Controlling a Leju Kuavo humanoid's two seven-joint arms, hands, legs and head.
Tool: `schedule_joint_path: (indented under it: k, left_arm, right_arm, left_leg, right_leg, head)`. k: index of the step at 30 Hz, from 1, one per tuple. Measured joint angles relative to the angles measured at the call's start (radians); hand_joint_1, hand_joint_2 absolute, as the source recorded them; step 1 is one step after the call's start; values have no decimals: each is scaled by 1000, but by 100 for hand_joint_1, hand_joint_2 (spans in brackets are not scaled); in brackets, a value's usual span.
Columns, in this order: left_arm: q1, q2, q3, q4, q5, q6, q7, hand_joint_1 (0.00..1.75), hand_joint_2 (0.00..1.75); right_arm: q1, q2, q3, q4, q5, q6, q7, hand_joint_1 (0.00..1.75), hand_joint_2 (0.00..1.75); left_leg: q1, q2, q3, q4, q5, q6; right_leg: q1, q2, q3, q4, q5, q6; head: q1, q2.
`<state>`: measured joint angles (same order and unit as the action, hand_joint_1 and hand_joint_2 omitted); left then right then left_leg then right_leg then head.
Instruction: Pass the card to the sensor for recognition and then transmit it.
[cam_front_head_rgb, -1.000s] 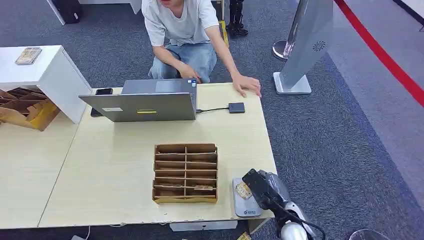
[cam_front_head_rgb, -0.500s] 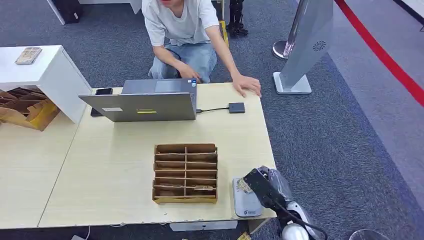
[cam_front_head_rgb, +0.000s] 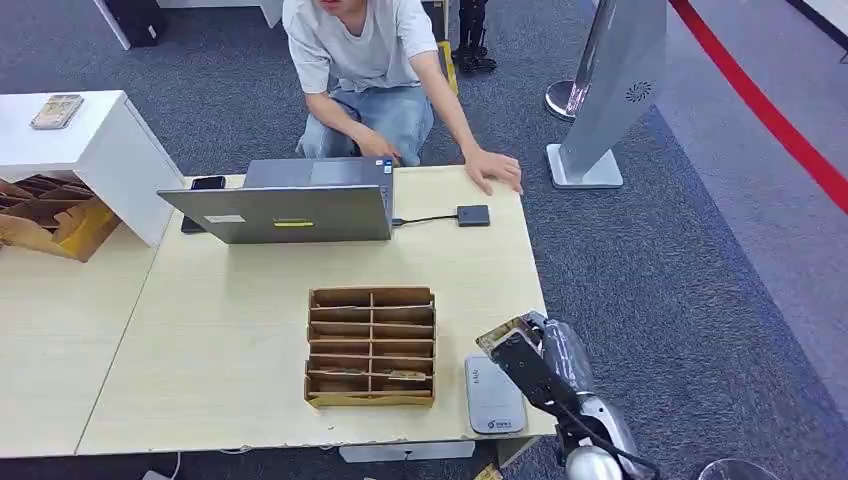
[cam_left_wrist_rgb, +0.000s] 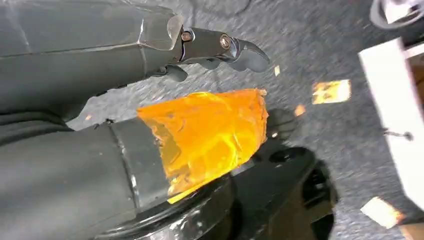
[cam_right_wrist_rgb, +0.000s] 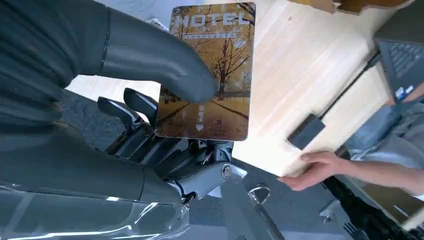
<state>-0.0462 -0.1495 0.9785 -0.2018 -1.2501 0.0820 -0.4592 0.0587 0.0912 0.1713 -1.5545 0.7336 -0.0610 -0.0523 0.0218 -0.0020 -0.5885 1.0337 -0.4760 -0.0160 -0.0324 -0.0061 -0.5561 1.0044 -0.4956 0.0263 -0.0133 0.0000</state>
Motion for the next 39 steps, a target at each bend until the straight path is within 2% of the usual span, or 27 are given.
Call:
schedule_joint_path:
  k: [10,13,14,15,16,17,18,19,27,39]
  left_arm:
    - [-8,-19,73,-32,51,-175,240,0,0]
    - [-7,-32,100,-58,65,-238,293,0,0]
    - [-4,-33,103,-69,52,-210,260,0,0]
    - [-3,-34,96,-69,24,-132,177,0,0]
    - [0,-34,82,-66,-2,-31,55,0,0]
    - [1,-34,69,-63,-14,42,-50,0,0]
    - [-1,-32,64,-60,-18,69,-99,0,0]
    - [-2,-29,61,-59,-23,75,-116,0,0]
    - [-6,-22,39,-52,-34,84,-124,0,0]
    - [-8,-20,36,-48,-53,86,-124,0,0]
  right_arm:
    - [-72,57,16,2,30,14,-70,175,175]
    - [-100,68,29,5,26,19,-97,175,175]
    - [-101,70,32,3,27,6,-98,175,175]
    - [-91,69,32,-11,26,-25,-91,175,175]
    - [-71,64,32,-37,15,-58,-85,175,175]
    - [-53,56,32,-66,5,-75,-87,175,175]
    - [-42,51,31,-86,-3,-79,-88,175,175]
    - [-32,47,31,-104,-8,-79,-90,175,175]
    - [-17,24,67,-190,-25,-90,-118,175,175]
    - [-48,10,145,-244,-36,-95,-161,175,175]
  left_leg:
    - [0,0,0,0,0,0]
    - [0,0,0,0,0,0]
    - [0,0,0,0,0,0]
    - [0,-1,0,0,0,0]
    - [0,-2,-1,0,0,0]
    - [0,-2,-1,0,0,0]
    - [0,-1,-1,0,0,0]
    - [0,1,-1,0,-1,-1]
    - [0,1,-1,0,-1,-1]
    - [0,1,-1,0,-1,-1]
  right_leg:
    - [0,0,0,0,0,0]
    - [0,0,0,0,0,0]
    - [0,0,-1,0,0,0]
    - [0,-1,-1,0,0,0]
    - [0,-3,-1,0,-1,0]
    - [0,-3,0,0,-1,0]
    - [0,-2,-1,0,-1,0]
    - [0,1,-1,0,-1,0]
    - [0,1,-1,0,-1,0]
    - [0,1,-1,0,-1,0]
  head:
    - [0,0]
    - [0,0]
    - [-1,0]
    - [0,0]
    - [0,0]
    - [1,0]
    - [0,0]
    - [0,0]
    - [0,0]
    - [0,0]
